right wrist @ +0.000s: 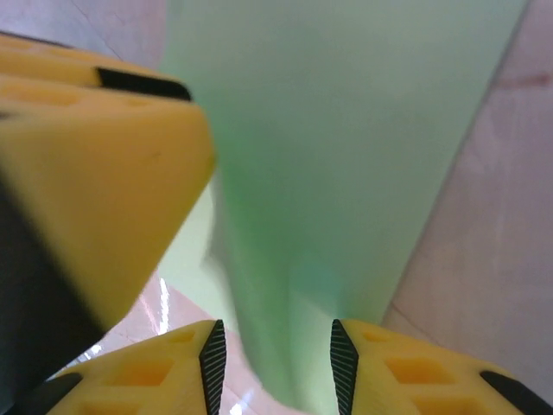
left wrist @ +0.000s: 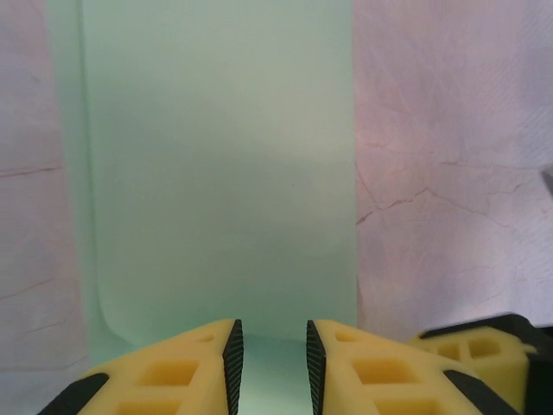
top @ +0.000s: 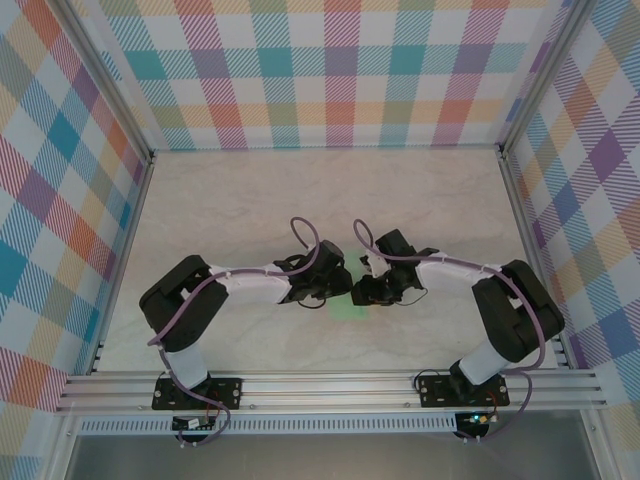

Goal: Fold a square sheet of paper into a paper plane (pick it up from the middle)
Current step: Fold the triangle a second time at the center of the table.

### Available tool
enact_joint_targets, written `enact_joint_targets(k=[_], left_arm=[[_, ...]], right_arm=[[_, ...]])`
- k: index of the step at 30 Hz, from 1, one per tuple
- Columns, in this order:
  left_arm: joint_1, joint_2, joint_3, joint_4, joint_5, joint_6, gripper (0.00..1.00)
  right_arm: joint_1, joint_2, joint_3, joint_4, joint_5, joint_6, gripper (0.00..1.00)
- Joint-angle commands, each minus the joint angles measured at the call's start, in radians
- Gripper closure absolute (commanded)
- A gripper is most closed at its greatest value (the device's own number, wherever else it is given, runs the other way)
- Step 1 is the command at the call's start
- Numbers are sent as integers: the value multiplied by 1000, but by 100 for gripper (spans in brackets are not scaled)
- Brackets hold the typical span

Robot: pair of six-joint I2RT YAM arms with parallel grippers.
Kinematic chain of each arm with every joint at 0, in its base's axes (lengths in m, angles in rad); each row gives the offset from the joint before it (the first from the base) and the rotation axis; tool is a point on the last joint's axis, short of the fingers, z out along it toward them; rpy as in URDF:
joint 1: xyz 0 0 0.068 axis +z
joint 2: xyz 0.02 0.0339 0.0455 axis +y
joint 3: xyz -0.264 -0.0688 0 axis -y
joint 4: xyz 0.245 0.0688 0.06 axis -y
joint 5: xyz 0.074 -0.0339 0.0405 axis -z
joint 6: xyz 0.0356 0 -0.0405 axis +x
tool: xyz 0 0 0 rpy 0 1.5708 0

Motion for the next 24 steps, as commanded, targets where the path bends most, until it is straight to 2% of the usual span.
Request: enact_joint_targets(k=[1, 8, 13, 20, 24], left_arm=[[-14, -91, -22, -41, -60, -7, 71], [-14, -122, -57, -57, -100, -35, 71], [-15, -127, -69, -54, -105, -42, 71], [-13, -107, -59, -43, -85, -24, 71], [-14, -98, -55, -38, -80, -25, 71]], right_arm=[[6, 32, 43, 46, -50, -33, 62], [7, 74, 73, 42, -58, -56, 71], [4, 84, 81, 36, -56, -85, 90], [-24, 100, 95, 34, -128, -122, 97], [-42, 104, 96, 44, -177, -112, 99]])
